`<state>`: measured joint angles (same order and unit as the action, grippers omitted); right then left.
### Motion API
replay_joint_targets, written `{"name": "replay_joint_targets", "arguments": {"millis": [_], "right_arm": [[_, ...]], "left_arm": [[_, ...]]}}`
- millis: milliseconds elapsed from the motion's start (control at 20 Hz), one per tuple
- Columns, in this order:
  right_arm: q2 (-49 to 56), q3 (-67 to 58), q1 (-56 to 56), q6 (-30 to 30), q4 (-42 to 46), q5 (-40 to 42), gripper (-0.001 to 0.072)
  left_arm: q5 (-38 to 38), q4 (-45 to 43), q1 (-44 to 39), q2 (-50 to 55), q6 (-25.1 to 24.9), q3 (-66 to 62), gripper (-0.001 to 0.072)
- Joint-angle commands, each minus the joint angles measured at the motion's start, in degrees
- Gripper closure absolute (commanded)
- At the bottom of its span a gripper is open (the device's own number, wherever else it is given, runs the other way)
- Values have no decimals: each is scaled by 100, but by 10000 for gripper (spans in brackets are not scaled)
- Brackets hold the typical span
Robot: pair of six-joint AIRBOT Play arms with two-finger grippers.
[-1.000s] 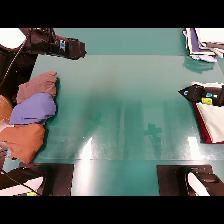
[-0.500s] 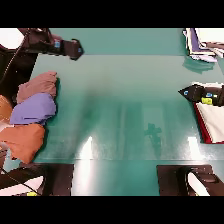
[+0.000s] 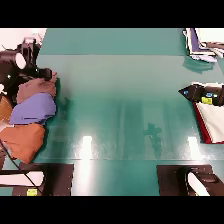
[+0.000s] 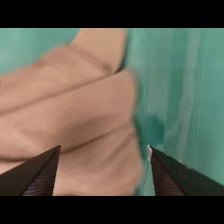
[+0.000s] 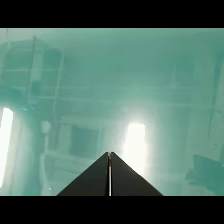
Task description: Fold the shirts.
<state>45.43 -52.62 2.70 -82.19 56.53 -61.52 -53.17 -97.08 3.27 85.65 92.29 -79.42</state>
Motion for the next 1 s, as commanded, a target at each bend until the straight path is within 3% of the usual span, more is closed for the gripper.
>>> {"name": "replay_joint_targets", "arguments": {"millis": [0, 100, 150, 200, 250, 450, 650, 750, 950], "right_arm": [[-4, 2, 4, -7, -2, 13, 691], [-4, 2, 4, -7, 0, 44, 691], [-4, 0, 4, -7, -2, 81, 692], [-4, 0, 4, -7, -2, 131, 691], [-4, 0, 4, -9, -2, 179, 691], [-7, -199, 4, -9, -7, 264, 691], [-4, -1322, 4, -4, 20, 361, 691], [-4, -1862, 4, -2, 57, 426, 692], [-4, -2592, 4, -2, 61, 446, 691]], "left_arm": [[286, 20, 302, 546, 50, 173, 65], [319, 17, 302, 546, 52, 166, 67], [291, 17, 302, 527, 50, 111, 124], [212, 15, 302, 485, 42, 28, 444], [168, -7, 302, 437, 20, -61, 676], [-184, -2, 289, -101, 26, -758, 685], [-645, 96, 96, -1303, -4, -1947, 685], [-1084, 195, -321, -1858, -374, -2601, 686], [-1639, 304, -1733, -2450, -446, -2983, 687]]}}
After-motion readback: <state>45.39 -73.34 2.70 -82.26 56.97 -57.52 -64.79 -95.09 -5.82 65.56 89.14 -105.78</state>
